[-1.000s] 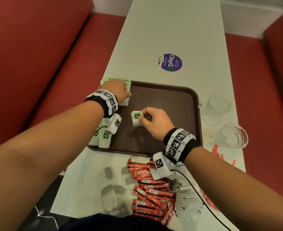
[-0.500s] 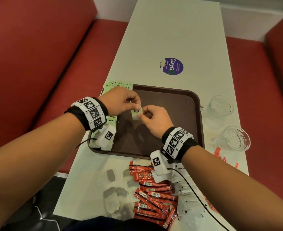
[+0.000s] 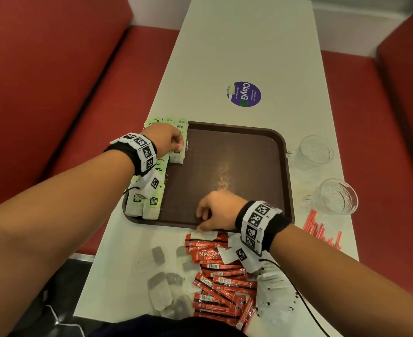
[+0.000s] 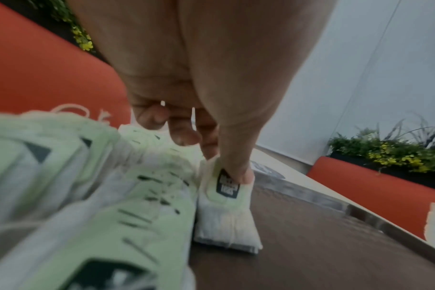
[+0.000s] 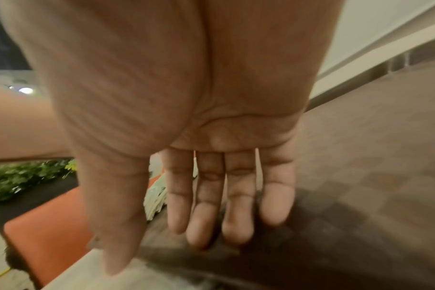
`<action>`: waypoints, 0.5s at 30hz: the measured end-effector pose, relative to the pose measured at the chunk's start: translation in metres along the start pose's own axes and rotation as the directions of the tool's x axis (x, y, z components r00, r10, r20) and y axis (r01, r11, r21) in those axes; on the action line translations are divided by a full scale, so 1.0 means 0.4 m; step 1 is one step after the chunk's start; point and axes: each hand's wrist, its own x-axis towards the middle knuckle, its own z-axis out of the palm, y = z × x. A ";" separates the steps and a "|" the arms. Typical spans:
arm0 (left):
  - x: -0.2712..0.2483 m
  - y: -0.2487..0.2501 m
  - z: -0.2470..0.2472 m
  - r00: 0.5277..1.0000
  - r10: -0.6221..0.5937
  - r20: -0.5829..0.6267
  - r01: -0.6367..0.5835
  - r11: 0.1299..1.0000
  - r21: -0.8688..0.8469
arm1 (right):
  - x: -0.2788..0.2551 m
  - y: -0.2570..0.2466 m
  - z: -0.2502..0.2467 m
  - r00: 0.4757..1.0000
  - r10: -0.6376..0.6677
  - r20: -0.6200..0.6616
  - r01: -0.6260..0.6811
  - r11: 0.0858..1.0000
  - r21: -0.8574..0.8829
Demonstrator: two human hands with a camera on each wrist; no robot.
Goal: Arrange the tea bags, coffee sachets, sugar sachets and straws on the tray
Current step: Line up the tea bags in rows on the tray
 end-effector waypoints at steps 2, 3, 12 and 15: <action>0.017 0.000 0.008 0.998 -0.056 -0.030 0.056 0.998 -0.012 | -0.004 -0.009 0.013 1.000 -0.008 0.030 0.010 0.998 -0.068; 0.023 0.003 0.010 0.996 -0.076 -0.043 0.076 0.997 0.005 | -0.006 -0.013 0.018 0.999 -0.011 0.031 0.014 0.995 -0.094; 0.037 0.072 0.049 0.986 -0.160 -0.040 0.164 0.940 0.298 | -0.019 -0.029 0.028 1.000 0.003 -0.004 -0.004 0.987 -0.163; 0.037 0.063 0.062 0.984 -0.175 -0.035 0.177 0.938 0.299 | -0.023 -0.031 0.034 1.000 0.009 -0.027 -0.014 0.986 -0.169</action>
